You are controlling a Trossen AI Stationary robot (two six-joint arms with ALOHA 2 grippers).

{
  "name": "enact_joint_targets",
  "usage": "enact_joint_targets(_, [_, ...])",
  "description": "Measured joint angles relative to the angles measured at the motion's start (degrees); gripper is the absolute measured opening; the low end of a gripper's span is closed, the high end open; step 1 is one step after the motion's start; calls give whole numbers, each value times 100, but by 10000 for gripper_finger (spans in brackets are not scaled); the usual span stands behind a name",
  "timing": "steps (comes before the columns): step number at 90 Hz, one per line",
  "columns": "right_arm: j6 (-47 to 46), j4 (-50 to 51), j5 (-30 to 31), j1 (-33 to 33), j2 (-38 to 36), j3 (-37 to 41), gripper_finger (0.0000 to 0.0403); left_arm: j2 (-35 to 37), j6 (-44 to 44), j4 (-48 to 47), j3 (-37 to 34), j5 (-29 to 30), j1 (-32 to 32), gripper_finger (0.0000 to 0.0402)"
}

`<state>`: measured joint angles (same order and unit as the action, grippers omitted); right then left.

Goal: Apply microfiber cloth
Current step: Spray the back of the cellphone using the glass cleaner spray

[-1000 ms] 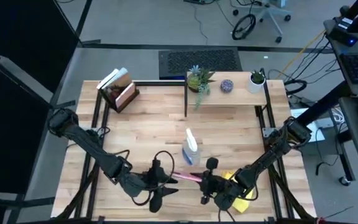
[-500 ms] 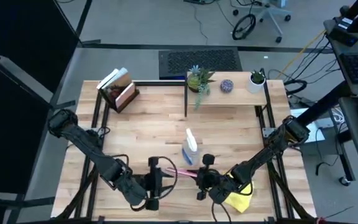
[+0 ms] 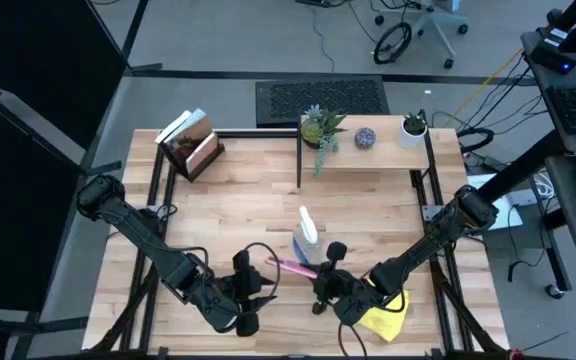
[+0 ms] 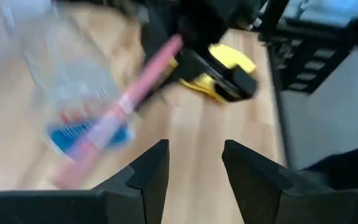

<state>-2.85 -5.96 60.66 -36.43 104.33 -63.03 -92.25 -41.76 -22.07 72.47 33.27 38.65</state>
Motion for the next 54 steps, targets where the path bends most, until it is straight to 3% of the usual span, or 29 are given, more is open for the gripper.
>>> enact_joint_targets(9, [767,9,528,-1,0,-140,9,0,-680,3,0,221,15,143])
enact_joint_targets(29, [2403,2,1698,79,0,-348,9,121,-2059,7,0,1441,-36,143])
enact_joint_targets(54, [3204,-9,1896,198,0,-408,9,136,-2383,694,0,1666,-332,143])
